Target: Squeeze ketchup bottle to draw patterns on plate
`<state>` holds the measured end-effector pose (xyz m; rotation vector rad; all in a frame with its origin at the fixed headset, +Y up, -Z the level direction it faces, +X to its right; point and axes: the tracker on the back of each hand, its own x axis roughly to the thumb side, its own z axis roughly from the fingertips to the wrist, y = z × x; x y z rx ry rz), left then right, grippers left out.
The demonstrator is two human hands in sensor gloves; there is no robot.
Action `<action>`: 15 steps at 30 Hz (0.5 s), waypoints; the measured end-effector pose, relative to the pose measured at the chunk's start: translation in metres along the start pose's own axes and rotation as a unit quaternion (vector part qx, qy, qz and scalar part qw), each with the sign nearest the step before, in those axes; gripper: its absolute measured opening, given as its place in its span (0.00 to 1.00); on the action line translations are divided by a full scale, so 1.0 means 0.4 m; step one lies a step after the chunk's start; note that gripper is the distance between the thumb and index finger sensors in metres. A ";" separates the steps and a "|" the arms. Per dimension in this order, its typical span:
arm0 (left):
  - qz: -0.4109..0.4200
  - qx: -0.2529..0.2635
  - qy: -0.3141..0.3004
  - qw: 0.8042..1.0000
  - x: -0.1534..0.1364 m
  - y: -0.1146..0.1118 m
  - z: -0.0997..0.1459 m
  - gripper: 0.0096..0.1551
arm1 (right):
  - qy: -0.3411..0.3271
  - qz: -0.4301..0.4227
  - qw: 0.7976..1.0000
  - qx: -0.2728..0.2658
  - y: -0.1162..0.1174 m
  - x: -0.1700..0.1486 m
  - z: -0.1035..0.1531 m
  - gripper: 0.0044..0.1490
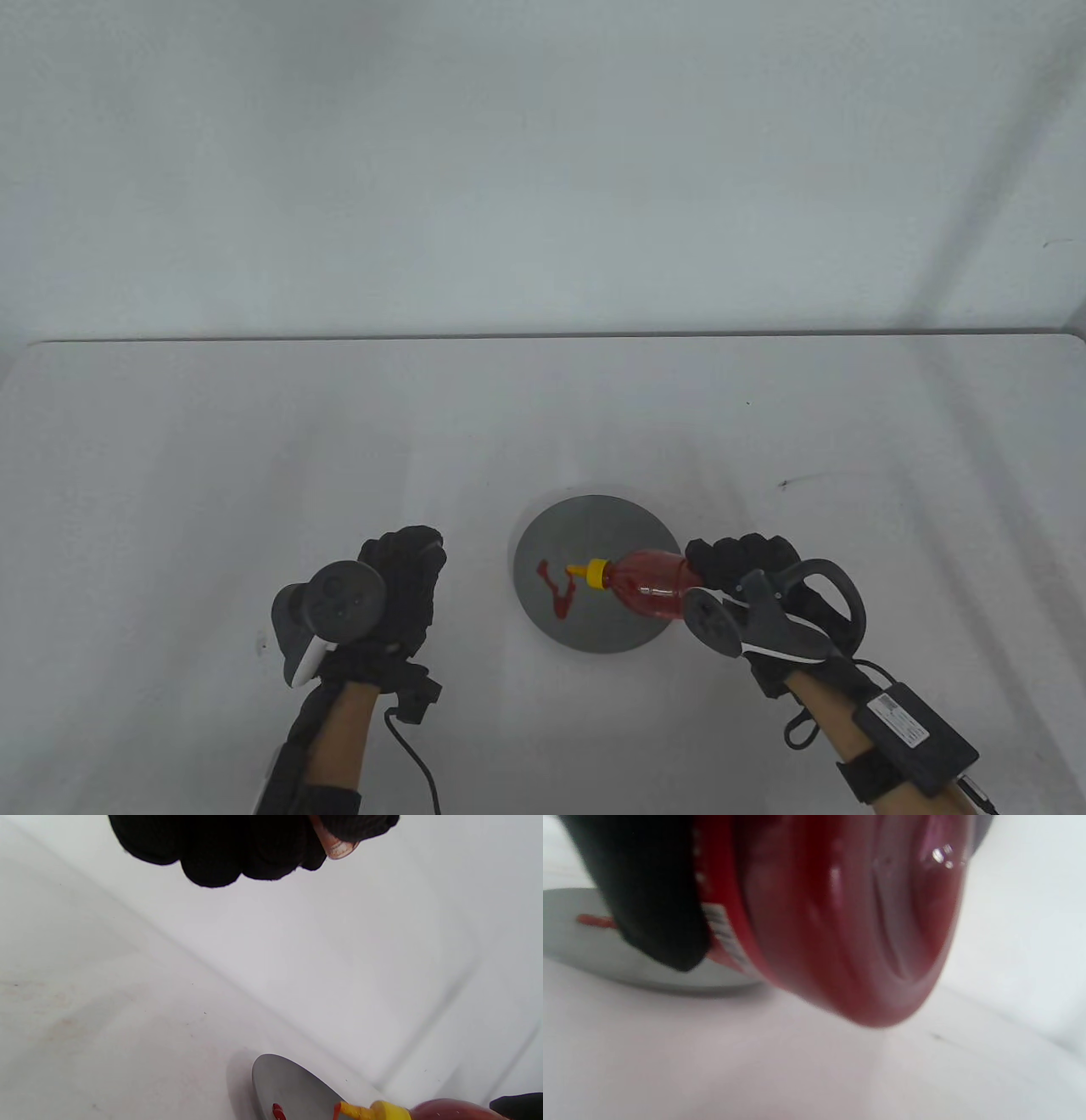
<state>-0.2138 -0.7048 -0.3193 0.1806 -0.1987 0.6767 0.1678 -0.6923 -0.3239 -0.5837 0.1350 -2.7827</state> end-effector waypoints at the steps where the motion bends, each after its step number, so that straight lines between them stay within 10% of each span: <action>1: 0.000 0.002 0.000 1.000 -0.001 0.001 0.000 0.29 | 0.006 -0.002 1.000 0.001 0.005 -0.004 -0.003 0.58; 15: -0.002 0.010 0.007 1.000 -0.010 0.005 -0.004 0.29 | 0.008 -0.003 1.000 0.011 0.023 -0.033 -0.015 0.57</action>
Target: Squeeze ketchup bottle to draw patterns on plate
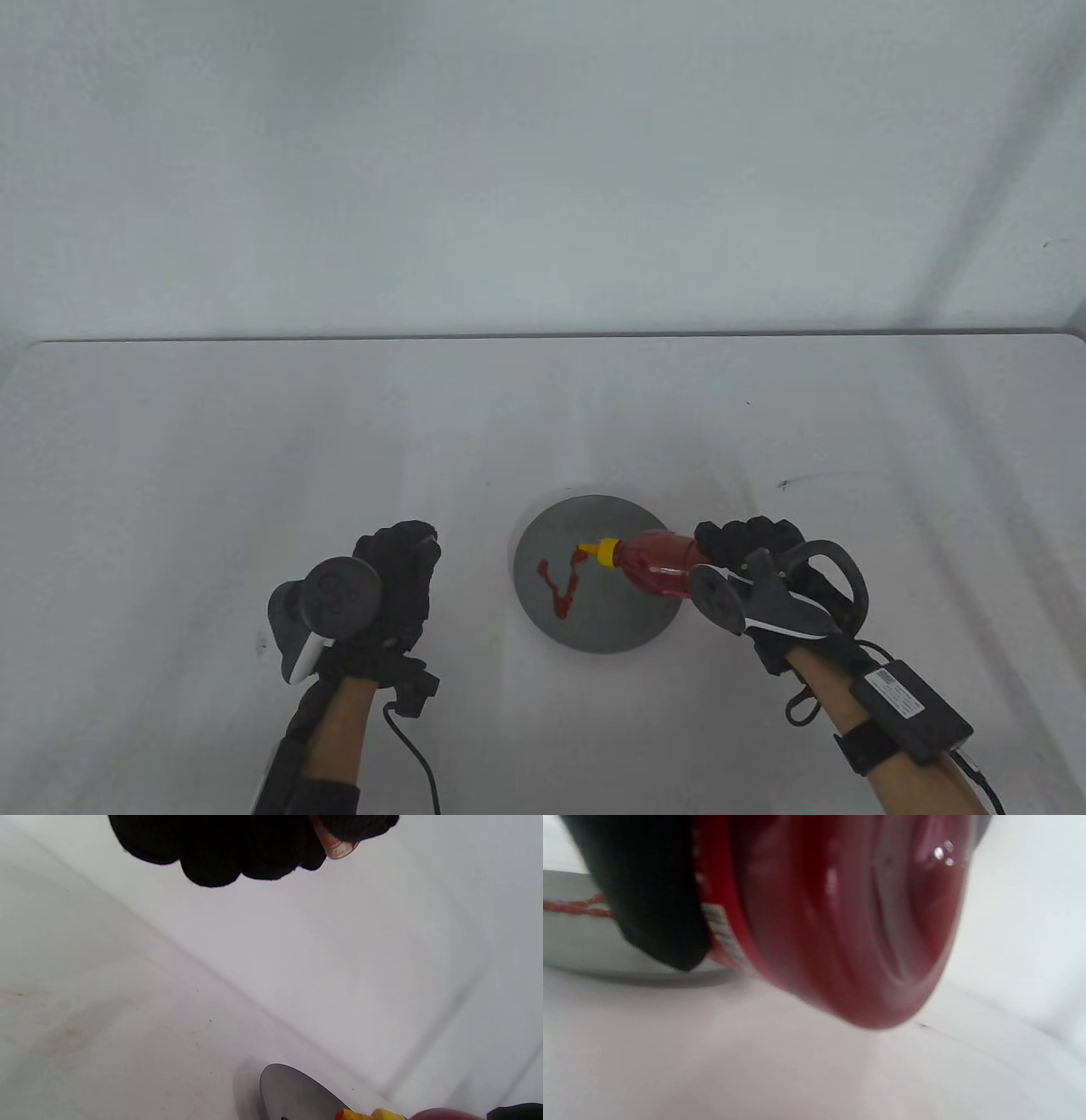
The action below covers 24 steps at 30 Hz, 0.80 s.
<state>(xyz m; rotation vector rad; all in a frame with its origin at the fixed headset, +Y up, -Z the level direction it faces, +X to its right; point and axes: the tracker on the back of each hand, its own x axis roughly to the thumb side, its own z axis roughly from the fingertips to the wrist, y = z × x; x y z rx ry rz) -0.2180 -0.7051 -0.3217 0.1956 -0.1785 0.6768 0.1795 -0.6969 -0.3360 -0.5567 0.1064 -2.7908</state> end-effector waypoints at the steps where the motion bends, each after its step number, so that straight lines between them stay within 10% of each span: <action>1: 0.000 0.000 0.000 1.000 0.000 0.000 0.000 0.29 | -0.003 0.005 1.000 -0.003 -0.004 0.000 0.004 0.57; 24: -0.008 0.015 -0.005 1.000 0.000 -0.001 0.007 0.29 | 0.021 -0.017 1.000 0.002 0.021 -0.044 0.150 0.57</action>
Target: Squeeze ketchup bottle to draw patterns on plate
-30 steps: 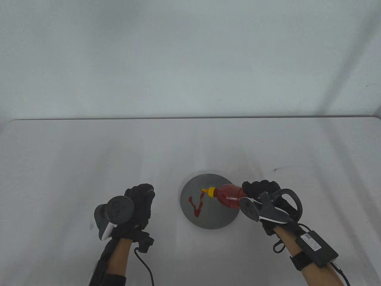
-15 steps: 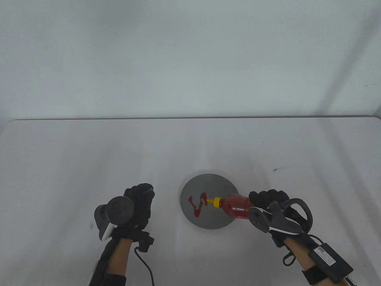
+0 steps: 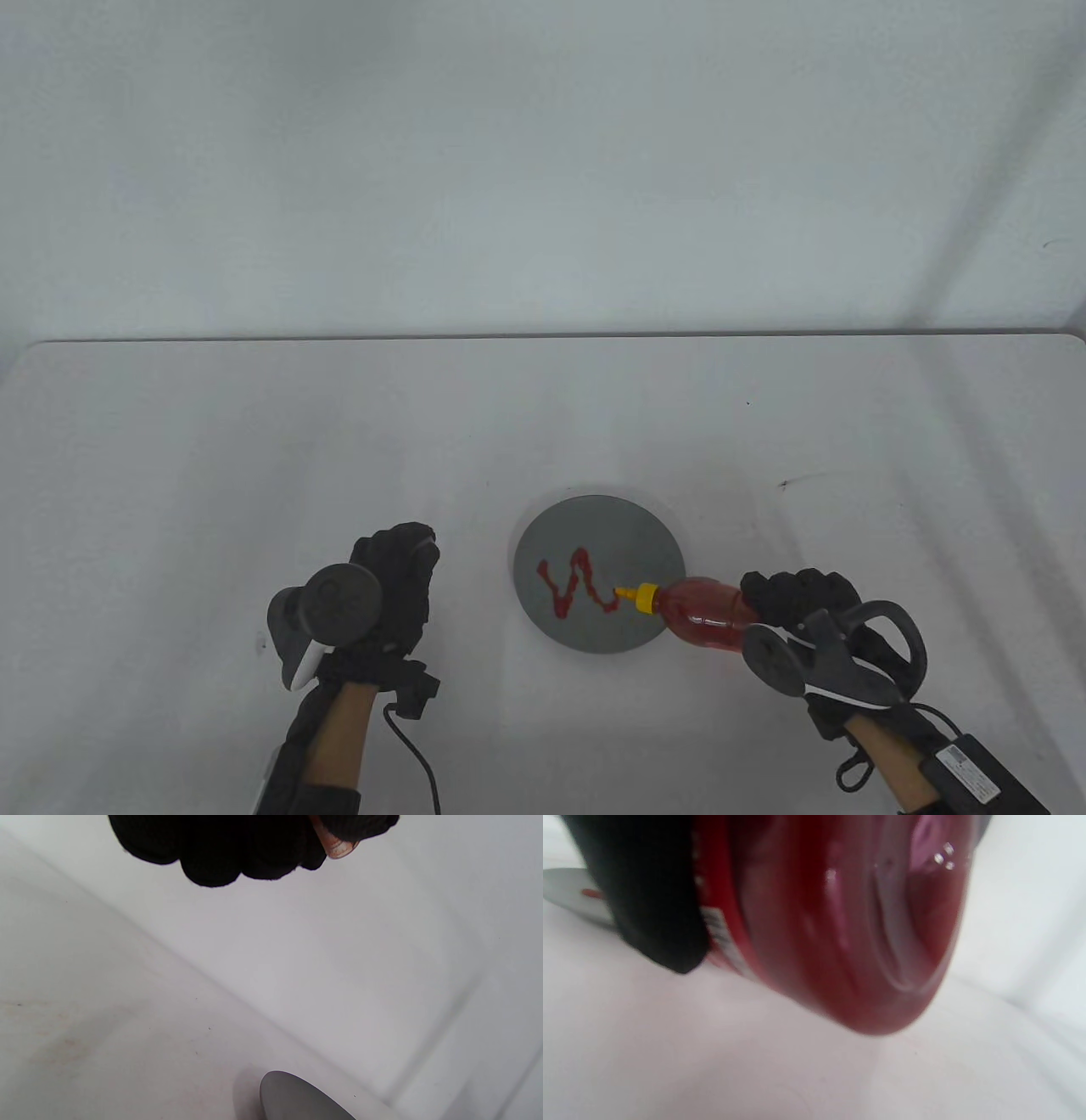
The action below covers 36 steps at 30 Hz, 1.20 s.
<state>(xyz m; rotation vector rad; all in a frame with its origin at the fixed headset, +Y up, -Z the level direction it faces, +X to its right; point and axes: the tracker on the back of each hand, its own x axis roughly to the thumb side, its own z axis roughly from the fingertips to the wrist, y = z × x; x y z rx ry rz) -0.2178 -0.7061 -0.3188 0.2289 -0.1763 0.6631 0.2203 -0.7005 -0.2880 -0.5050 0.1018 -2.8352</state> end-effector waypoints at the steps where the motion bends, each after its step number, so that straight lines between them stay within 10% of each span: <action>1: 0.000 0.001 -0.001 1.000 -0.001 0.000 0.001 0.29 | -0.001 -0.001 1.000 -0.009 0.003 -0.008 -0.010 0.57; 15: -0.003 0.018 0.013 1.000 -0.017 0.013 0.003 0.29 | 0.026 -0.013 1.000 -0.001 0.028 -0.092 -0.105 0.56; 36: 0.004 0.026 0.002 1.000 -0.011 0.011 0.001 0.29 | 0.038 -0.043 0.998 0.002 0.053 -0.113 0.052 0.55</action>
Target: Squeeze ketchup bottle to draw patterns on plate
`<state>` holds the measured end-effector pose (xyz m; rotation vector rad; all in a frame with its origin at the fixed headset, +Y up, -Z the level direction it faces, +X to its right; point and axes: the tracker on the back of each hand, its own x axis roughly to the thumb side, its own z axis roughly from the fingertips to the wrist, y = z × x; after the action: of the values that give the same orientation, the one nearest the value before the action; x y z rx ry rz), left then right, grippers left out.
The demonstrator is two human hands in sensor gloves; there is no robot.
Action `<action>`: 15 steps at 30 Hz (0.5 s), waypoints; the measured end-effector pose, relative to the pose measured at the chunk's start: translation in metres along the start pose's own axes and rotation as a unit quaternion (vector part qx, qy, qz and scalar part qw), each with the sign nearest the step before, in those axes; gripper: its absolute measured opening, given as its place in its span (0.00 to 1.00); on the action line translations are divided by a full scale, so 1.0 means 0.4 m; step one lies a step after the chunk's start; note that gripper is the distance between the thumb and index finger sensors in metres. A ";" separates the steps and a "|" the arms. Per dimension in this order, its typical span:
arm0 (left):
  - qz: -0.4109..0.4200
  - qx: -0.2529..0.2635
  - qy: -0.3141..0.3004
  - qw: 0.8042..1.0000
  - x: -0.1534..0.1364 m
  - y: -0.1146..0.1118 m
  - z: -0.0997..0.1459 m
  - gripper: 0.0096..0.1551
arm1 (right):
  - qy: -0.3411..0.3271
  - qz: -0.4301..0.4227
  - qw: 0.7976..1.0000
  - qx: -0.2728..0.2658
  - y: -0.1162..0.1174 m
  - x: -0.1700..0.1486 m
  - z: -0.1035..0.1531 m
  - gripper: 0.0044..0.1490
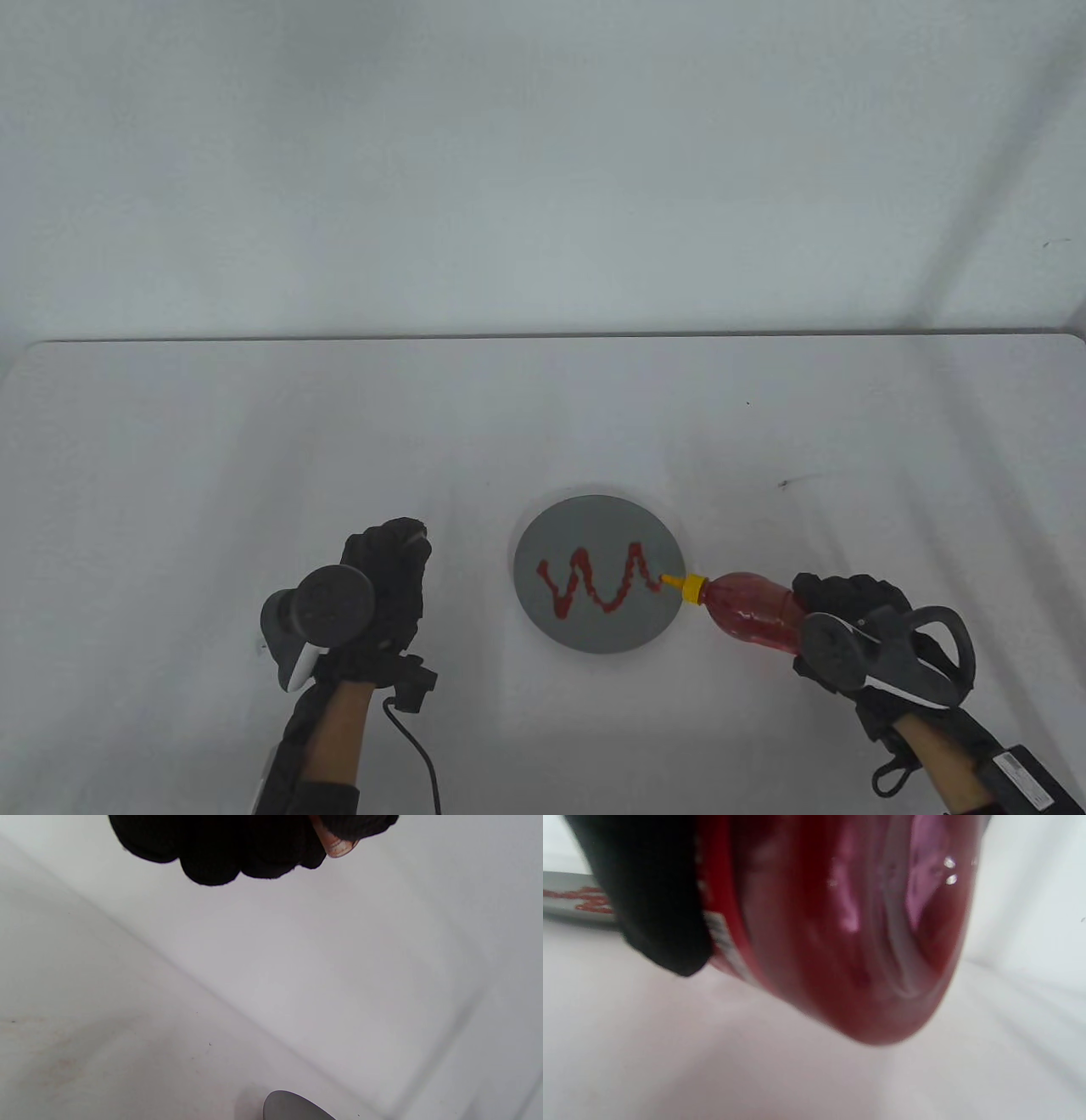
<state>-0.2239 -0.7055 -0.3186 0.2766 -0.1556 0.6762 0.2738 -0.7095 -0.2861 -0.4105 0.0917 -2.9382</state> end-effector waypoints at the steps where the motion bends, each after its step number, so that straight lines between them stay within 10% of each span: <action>1: 0.000 0.001 0.000 1.000 0.000 0.000 0.000 0.29 | 0.009 0.002 1.000 0.007 0.001 -0.006 0.000 0.56; 15: -0.004 0.008 0.011 1.000 -0.007 0.006 0.002 0.29 | 0.026 -0.004 1.000 -0.002 0.026 -0.042 -0.049 0.56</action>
<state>-0.2276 -0.7058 -0.3179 0.2853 -0.1290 0.6732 0.2860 -0.7159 -0.3104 -0.3348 0.1044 -2.9570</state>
